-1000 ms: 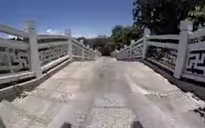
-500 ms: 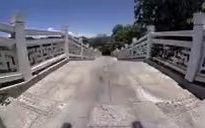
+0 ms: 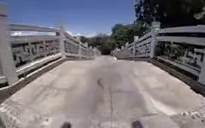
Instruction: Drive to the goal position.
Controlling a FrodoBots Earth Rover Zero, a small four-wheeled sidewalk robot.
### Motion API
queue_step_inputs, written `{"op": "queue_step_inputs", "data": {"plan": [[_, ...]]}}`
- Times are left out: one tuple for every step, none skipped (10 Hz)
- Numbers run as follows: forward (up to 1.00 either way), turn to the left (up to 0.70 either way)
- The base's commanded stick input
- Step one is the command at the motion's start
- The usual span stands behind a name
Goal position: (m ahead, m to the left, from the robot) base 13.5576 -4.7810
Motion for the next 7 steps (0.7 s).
{"op": "queue_step_inputs", "data": {"plan": [[0.7,0.0],[0.7,0.0],[0.7,0.0],[0.7,0.0],[0.7,0.0],[0.7,0.0],[0.7,0.0]]}}
